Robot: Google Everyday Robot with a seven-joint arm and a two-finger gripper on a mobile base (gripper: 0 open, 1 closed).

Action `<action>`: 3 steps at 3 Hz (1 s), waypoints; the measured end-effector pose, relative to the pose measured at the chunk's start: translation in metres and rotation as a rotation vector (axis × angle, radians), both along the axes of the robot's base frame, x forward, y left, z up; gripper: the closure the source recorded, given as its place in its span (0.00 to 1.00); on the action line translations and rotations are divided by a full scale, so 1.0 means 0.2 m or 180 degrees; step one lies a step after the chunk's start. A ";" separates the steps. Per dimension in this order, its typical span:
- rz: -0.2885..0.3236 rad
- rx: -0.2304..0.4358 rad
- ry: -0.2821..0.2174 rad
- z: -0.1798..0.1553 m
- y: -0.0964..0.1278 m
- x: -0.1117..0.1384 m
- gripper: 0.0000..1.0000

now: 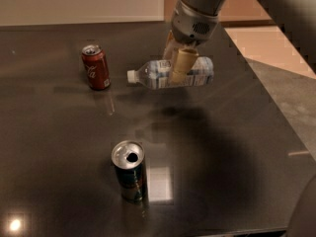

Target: Pick blue plastic bottle

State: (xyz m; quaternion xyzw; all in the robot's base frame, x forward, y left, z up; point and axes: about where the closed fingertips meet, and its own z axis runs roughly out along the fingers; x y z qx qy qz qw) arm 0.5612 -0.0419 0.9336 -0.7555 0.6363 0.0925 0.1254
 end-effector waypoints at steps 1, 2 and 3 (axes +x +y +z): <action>0.0019 0.0140 -0.0072 0.12 -0.02 0.02 1.00; -0.0013 0.0338 -0.0255 0.23 -0.01 0.07 1.00; -0.0033 0.0384 -0.0322 0.23 0.01 0.10 1.00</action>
Offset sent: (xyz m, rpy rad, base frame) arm -0.0263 -0.0369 0.0623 0.0512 0.0432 0.0426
